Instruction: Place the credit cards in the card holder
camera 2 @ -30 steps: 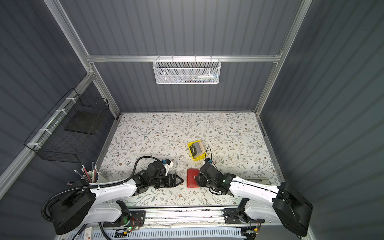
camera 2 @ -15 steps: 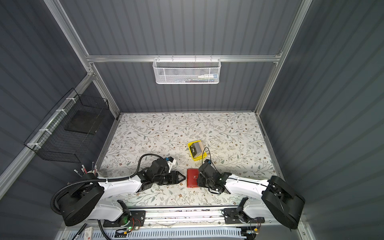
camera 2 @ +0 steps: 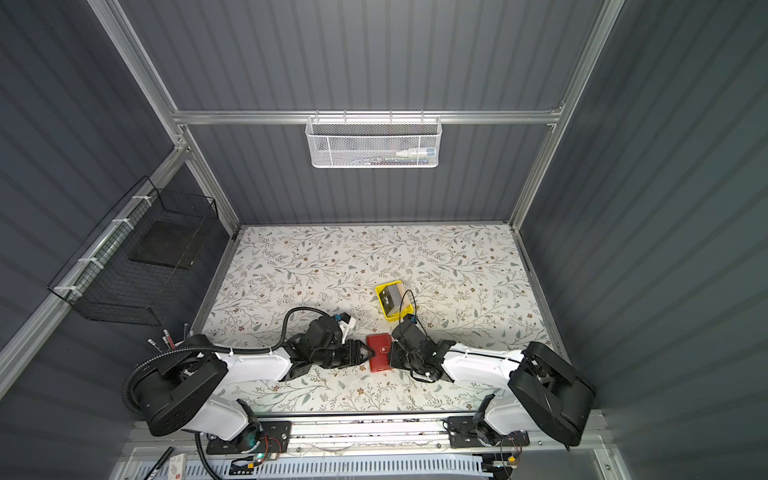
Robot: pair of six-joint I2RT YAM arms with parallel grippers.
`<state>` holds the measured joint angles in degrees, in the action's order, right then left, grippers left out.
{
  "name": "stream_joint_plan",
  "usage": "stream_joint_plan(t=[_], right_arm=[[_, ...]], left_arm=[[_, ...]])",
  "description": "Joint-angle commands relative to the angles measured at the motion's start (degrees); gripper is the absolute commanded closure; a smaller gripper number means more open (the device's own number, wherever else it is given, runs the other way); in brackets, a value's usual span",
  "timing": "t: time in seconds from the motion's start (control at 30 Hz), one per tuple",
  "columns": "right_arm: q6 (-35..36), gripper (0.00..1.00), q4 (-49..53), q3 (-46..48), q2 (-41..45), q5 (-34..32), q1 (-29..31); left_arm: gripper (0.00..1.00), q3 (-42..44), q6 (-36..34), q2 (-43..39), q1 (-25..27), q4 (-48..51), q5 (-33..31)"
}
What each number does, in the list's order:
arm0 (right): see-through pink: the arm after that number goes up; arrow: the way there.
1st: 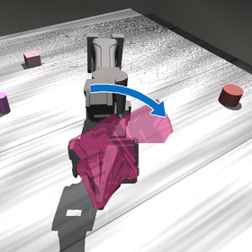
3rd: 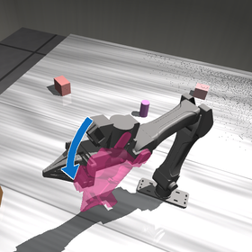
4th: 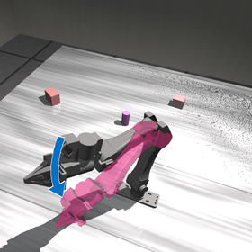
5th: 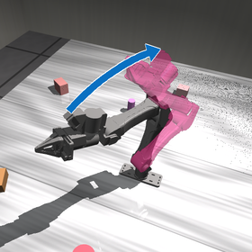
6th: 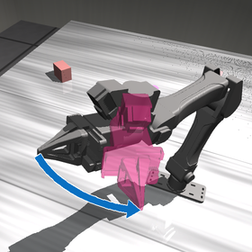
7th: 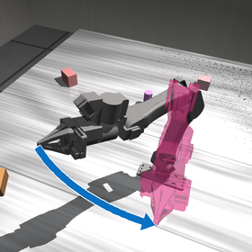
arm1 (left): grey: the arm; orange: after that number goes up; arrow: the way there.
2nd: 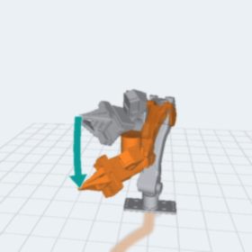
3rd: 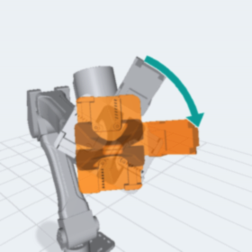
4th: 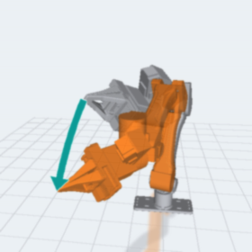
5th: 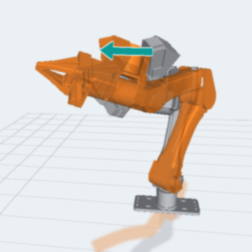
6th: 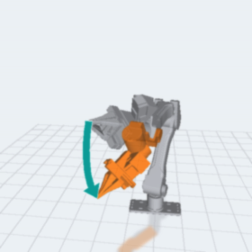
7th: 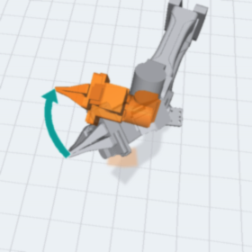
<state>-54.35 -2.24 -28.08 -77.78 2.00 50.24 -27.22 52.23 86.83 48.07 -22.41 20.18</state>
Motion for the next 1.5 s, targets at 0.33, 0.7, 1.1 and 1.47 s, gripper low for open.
stream_joint_plan(t=[0.33,0.7,1.1,1.47], right_arm=[[0.7,0.76,-0.4,-1.1,0.4,-0.2,-0.2],[4.1,0.74,3.1,0.1,7.8,-1.9,-0.2],[7.2,0.73,7.2,-2.7,7.0,-0.9,-1.9],[7.6,0.75,4.3,-3.4,3.6,3.0,-5.2]], left_arm=[[0.44,-2.8,0.9,4.0,0.5,-3.6,1.4],[0.45,-2.0,0.1,0.9,0.4,1.6,1.2],[0.45,-1.9,2.7,1.0,0.5,2.6,1.3],[0.50,-3.2,3.2,5.1,0.4,-0.5,2.0]])
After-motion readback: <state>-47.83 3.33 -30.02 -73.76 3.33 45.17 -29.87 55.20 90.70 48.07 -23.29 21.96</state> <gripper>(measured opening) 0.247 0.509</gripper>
